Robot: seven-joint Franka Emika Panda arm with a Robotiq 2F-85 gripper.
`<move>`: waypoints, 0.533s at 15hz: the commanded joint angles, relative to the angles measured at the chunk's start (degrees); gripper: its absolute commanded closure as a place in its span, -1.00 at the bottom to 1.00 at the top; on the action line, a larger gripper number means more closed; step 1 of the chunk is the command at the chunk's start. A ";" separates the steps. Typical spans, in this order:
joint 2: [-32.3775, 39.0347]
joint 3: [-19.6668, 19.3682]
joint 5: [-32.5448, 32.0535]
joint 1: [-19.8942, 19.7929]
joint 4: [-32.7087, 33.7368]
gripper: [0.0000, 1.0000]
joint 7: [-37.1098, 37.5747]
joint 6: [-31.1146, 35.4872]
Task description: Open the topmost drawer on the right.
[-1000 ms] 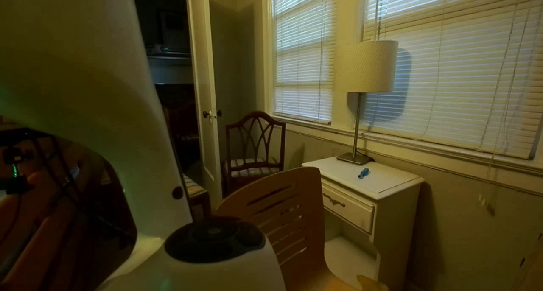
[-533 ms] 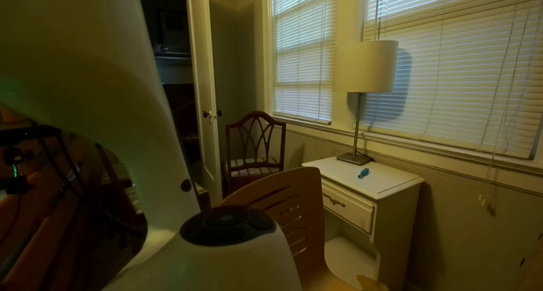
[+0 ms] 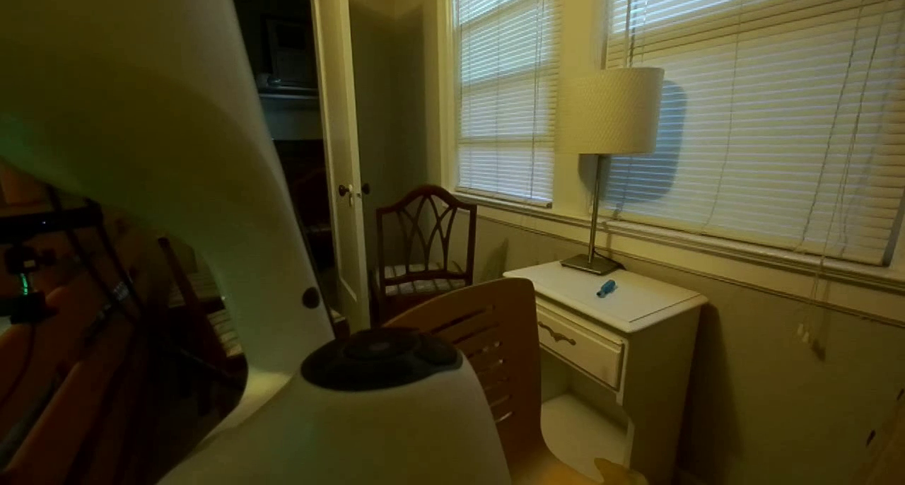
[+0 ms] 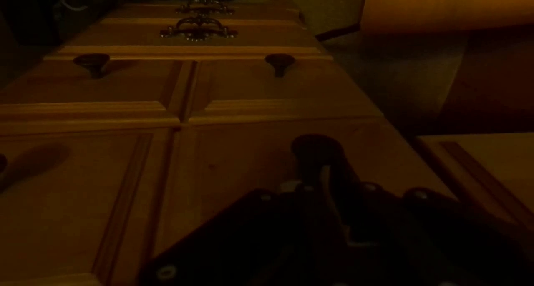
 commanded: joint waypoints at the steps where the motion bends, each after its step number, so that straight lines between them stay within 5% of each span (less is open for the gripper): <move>1: 1.34 -0.02 1.96 0.39 0.47 1.00 0.57 -0.53; 2: 1.32 0.06 1.94 0.39 0.36 1.00 0.56 -0.62; 3: 1.37 0.06 1.95 0.43 0.39 0.49 0.58 -0.63; 8: 1.45 -0.02 1.83 0.57 0.24 -0.06 0.42 -1.03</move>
